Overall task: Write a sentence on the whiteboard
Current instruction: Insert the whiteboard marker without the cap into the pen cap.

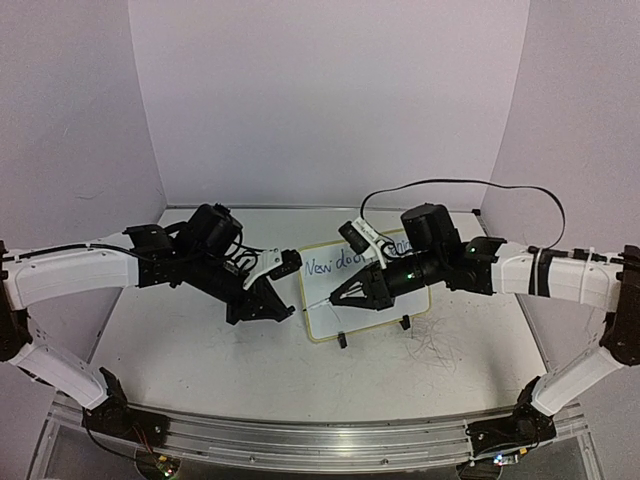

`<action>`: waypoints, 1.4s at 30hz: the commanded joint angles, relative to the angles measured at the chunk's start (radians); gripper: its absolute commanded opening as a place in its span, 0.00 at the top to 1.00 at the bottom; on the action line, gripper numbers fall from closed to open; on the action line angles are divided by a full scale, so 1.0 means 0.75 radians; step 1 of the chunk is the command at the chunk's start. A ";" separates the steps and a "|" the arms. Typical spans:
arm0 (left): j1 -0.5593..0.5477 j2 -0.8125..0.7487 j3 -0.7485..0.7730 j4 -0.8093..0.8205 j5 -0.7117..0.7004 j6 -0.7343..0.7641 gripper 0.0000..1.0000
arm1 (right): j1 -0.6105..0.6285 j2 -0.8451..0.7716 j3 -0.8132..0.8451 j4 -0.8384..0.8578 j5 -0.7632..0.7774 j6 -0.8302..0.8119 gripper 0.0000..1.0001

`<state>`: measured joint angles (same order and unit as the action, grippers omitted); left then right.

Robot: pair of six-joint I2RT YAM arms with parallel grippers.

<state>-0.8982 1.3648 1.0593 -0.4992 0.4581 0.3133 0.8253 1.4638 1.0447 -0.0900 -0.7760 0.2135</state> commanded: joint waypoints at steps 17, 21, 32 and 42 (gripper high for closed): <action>-0.046 -0.030 -0.006 -0.003 -0.103 0.117 1.00 | 0.007 0.093 0.129 0.036 -0.051 0.031 1.00; -0.048 -0.023 -0.004 -0.005 -0.106 0.118 1.00 | 0.013 0.096 0.129 0.036 -0.062 0.027 1.00; -0.060 -0.015 0.007 -0.010 -0.118 0.114 1.00 | 0.032 0.127 0.141 0.042 -0.055 0.026 1.00; -0.071 -0.005 0.020 -0.011 -0.129 0.121 1.00 | 0.051 0.160 0.161 0.045 -0.046 0.032 1.00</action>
<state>-0.9440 1.3584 1.0576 -0.5080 0.3698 0.3935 0.8504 1.5599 1.1177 -0.0900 -0.8055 0.2370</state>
